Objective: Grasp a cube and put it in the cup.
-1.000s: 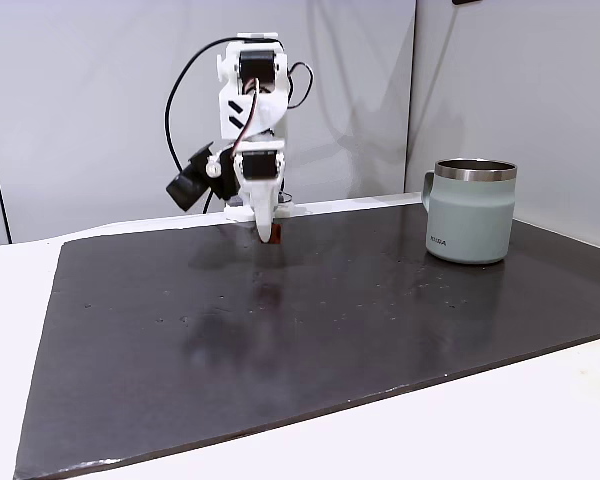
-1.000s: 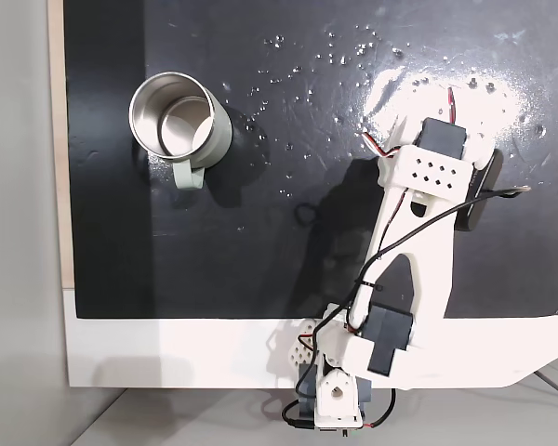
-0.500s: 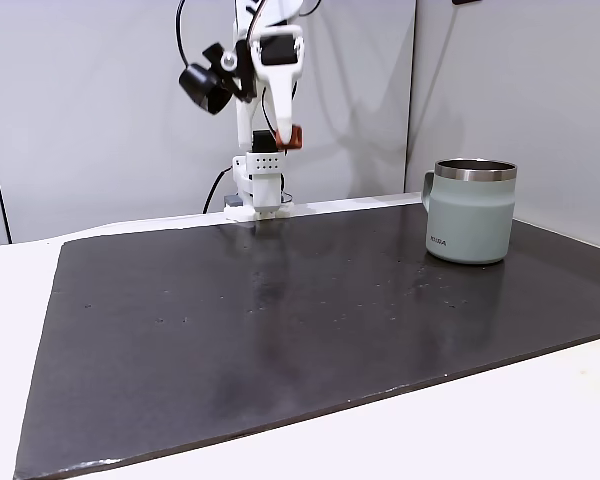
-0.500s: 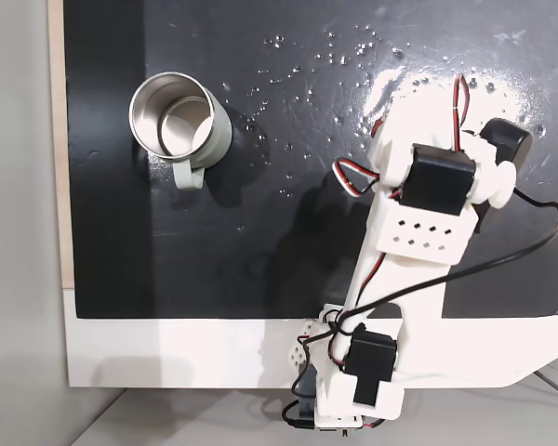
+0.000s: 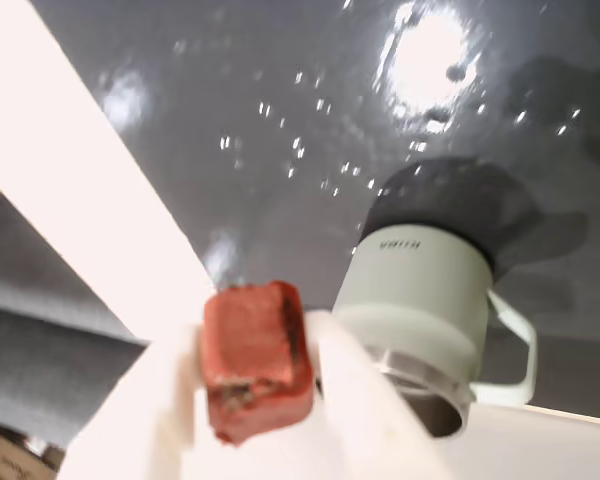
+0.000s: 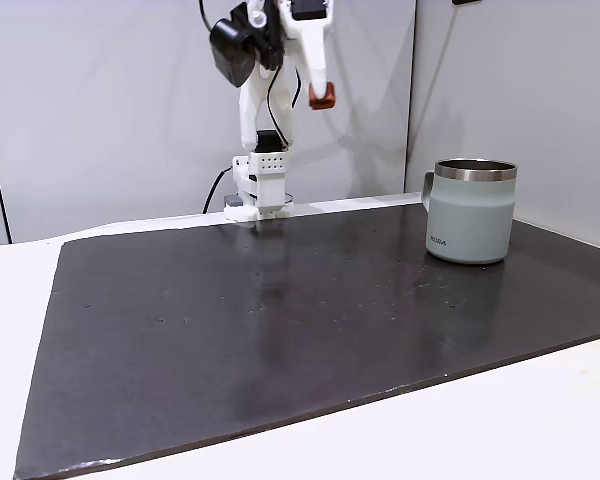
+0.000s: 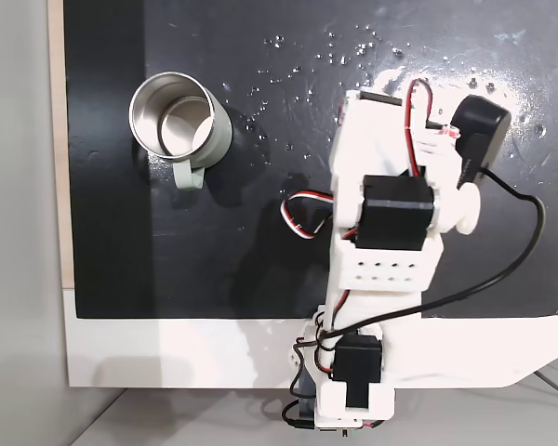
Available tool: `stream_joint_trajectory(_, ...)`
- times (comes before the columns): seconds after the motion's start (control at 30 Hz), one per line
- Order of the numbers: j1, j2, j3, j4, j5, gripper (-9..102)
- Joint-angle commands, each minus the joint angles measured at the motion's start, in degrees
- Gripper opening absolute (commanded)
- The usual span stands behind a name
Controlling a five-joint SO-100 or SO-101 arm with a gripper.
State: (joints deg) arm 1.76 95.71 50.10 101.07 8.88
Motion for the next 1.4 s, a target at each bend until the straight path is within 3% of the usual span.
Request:
stream_joint_trajectory(0.0, -4.57, -0.88, -6.42, -1.93, -0.18, 5)
stream_joint_trajectory(0.7, -25.14, -31.46, -34.98, -5.1, -6.77, 4)
stream_joint_trajectory(1.37, -34.63, -35.24, -35.07, -2.02, -11.16, 5)
